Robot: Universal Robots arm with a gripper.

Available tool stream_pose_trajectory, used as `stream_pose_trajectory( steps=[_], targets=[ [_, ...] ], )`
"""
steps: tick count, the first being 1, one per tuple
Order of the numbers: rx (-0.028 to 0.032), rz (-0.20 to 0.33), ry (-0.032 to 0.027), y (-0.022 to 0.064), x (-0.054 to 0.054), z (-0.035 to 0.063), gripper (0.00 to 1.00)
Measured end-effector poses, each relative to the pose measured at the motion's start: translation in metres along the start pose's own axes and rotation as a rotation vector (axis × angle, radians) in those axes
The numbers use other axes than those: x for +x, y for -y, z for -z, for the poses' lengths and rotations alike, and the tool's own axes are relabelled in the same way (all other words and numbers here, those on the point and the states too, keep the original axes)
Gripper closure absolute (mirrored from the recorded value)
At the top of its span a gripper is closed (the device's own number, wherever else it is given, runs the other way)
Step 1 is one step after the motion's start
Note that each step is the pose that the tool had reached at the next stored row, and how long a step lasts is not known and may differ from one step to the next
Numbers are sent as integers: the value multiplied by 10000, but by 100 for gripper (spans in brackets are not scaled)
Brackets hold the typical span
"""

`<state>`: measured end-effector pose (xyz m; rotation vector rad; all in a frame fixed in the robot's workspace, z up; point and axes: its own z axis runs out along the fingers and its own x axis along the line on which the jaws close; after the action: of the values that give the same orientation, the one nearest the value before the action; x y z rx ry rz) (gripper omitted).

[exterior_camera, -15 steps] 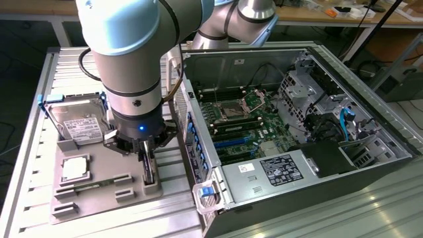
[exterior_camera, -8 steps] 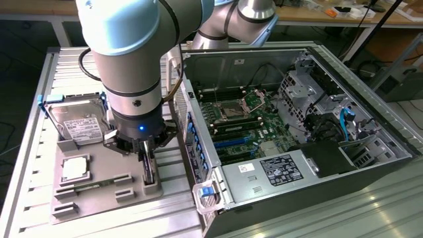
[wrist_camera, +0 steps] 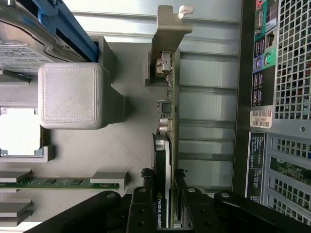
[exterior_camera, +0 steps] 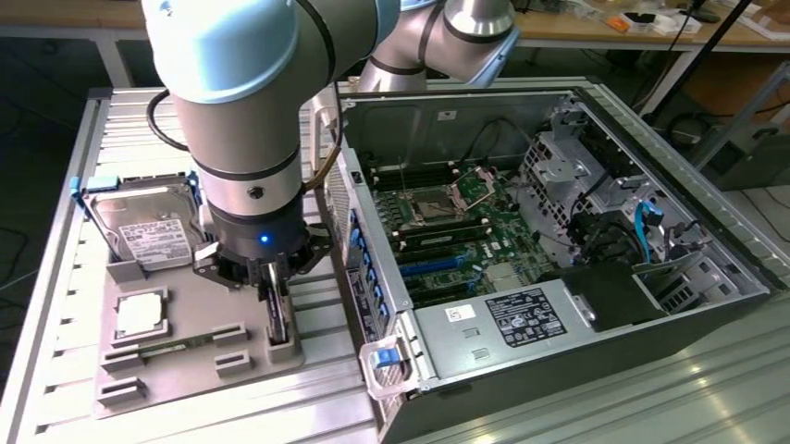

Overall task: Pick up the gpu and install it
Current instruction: 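Pick up the gpu and move the gpu toward the slot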

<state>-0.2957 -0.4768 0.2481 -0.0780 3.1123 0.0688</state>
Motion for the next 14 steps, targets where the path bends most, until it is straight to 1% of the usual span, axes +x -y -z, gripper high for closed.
stream_pose_trajectory(
  steps=[8,11,14],
  targets=[
    [1,0,-1,0,0,9,73],
    [0,0,0,-2,-1,49,73],
    [0,-1,-1,-6,-3,130,73]
  ],
)
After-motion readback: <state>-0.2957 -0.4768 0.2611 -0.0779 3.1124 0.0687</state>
